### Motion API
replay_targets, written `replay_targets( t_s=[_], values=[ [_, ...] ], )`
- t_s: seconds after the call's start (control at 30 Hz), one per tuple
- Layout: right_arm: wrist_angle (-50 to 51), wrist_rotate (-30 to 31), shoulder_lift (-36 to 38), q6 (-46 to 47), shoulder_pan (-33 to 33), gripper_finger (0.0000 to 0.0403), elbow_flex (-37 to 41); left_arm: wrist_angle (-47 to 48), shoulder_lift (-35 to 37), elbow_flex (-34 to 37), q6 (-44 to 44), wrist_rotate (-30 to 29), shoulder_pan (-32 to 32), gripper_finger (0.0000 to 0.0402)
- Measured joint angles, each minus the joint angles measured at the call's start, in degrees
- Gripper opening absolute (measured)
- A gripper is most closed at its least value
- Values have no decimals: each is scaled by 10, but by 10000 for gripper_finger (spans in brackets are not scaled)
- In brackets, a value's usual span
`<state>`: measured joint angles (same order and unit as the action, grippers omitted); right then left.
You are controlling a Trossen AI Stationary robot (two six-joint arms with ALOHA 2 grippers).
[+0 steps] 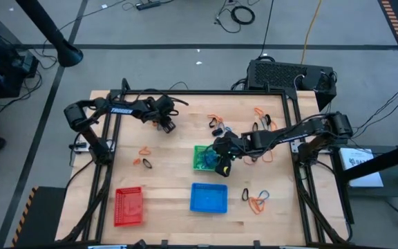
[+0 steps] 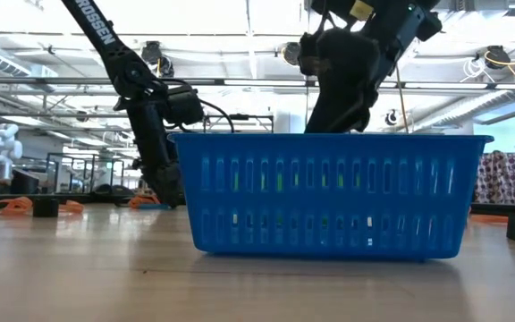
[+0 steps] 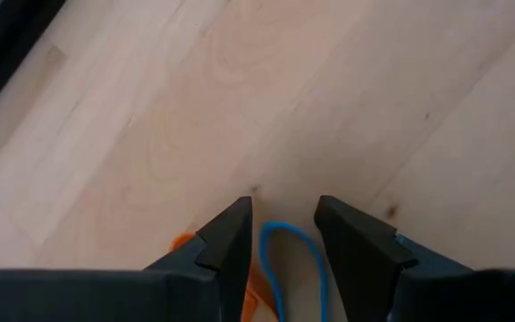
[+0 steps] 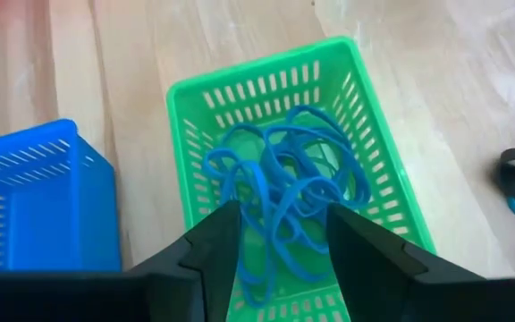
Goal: Sort rubber bands into baskets
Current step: Put the blue rubberband into the green bin
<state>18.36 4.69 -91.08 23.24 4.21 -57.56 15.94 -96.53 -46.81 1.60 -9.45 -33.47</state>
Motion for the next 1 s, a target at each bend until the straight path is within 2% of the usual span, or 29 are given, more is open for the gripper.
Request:
replay_targets(
  t_s=[0.4,0.57,0.73,1.0],
  values=[
    [-1,0,1,-1,3,160,0,16,6,0,-5,-9,-1,144],
    [-1,1,1,0,5,160,0,32,56,2,-9,47,-19,144],
    [-1,1,1,0,12,160,0,48,103,5,7,54,-29,144],
    [-1,28,1,1,28,160,0,44,72,15,9,52,-35,144]
  ],
)
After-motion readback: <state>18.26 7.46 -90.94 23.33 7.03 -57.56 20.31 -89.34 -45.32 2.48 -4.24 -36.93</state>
